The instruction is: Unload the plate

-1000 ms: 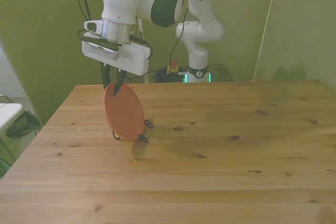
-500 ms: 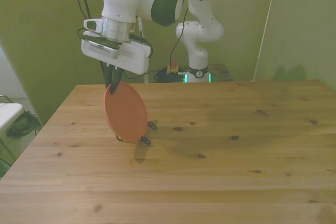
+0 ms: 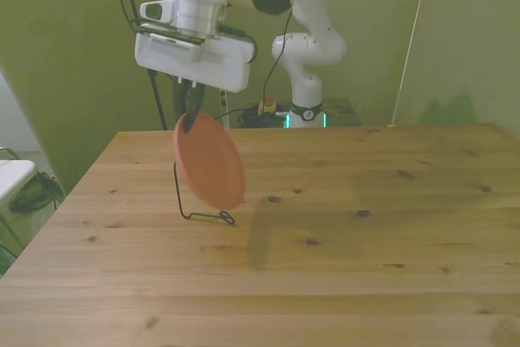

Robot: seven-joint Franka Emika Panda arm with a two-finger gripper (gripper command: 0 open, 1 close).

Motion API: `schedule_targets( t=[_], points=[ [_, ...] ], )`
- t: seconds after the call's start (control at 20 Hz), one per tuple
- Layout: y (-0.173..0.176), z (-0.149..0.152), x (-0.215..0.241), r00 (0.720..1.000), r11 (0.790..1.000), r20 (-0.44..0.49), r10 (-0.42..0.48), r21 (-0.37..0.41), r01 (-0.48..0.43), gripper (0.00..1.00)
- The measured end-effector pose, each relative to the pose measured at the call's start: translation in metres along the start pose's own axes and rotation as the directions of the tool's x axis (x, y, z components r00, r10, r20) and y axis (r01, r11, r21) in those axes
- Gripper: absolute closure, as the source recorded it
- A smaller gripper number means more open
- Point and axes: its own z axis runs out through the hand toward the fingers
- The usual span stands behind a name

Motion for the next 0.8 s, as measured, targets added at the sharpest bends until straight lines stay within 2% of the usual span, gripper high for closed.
schedule_targets(
  t=[0.1,0.25,0.35,0.45,0.6,0.7,0.8],
  points=[
    [-0.02,-0.009,-0.021,0.998,0.996,0.063,-0.017,0.088,0.012,1.0],
    [-0.044,-0.001,-0.062,0.981,0.981,0.181,-0.066,0.191,0.03,1.0],
    [-0.057,0.017,-0.093,0.953,0.966,0.286,-0.105,0.257,0.03,1.0],
    [-0.057,0.046,-0.114,0.917,0.957,0.377,-0.133,0.289,0.02,1.0],
    [-0.042,0.101,-0.128,0.872,0.966,0.469,-0.137,0.259,0.012,1.0],
    [-0.03,0.133,-0.127,0.86,0.976,0.496,-0.119,0.22,0.008,1.0],
    [-0.02,0.152,-0.126,0.854,0.98,0.508,-0.113,0.2,0.01,1.0]
  ],
)
